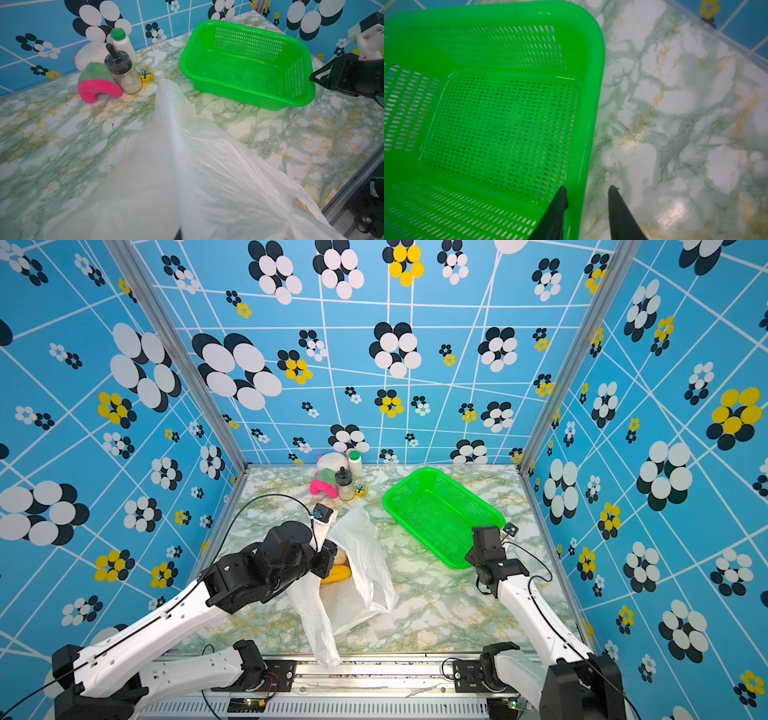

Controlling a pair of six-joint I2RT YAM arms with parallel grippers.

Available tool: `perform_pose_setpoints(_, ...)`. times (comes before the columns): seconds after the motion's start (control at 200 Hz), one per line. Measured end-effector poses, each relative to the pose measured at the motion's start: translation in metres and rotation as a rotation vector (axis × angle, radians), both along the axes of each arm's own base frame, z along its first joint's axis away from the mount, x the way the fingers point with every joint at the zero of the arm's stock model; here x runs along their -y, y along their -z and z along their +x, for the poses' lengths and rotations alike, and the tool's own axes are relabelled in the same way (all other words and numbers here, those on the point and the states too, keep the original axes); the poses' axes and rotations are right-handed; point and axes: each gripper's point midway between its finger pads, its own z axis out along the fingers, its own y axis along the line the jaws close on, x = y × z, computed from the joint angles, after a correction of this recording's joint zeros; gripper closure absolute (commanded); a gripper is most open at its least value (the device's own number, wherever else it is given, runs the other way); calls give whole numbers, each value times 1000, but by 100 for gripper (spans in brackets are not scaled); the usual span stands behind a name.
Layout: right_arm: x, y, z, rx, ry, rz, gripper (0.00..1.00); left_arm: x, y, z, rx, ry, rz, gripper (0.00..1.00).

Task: Untie the knot of the plastic bag and take out the fruit
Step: Move the basket to the top-right of the table, then pick up the fruit from the plastic bag.

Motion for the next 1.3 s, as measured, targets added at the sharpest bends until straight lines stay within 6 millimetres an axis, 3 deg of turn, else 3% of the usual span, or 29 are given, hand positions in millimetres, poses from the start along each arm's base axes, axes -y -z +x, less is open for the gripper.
perform_pose_setpoints(0.185,9,-14,-39,56,29,10,55,-1,1,-1,1,1,0,100)
perform_pose_setpoints(0.32,10,-25,-54,69,10,4,43,-1,1,-1,1,1,0,100)
perform_pose_setpoints(0.385,2,-41,-57,87,-48,-3,39,-1,1,-1,1,1,0,100)
perform_pose_setpoints(0.455,-21,-77,-53,171,-167,1,37,0,0,-1,3,1,-2,100)
perform_pose_setpoints(0.6,-98,-164,-57,414,-526,88,50,1,2,1,1,-3,3,100)
perform_pose_setpoints(0.715,-177,-192,-73,505,-843,163,63,2,6,3,-6,-4,11,100)
perform_pose_setpoints(0.84,-280,-180,-113,491,-1201,161,71,2,9,6,-16,-12,18,100)
perform_pose_setpoints(0.935,-325,-156,-126,440,-1306,132,73,1,10,7,-20,-18,15,100)
perform_pose_setpoints(1.139,-353,-103,-101,332,-1230,0,73,0,13,6,-27,-16,10,100)
perform_pose_setpoints(1.219,-358,-93,-95,307,-1210,-30,68,0,13,6,-27,-16,9,100)
perform_pose_setpoints(1.299,-356,-95,-93,312,-1192,-48,62,0,13,6,-27,-17,10,100)
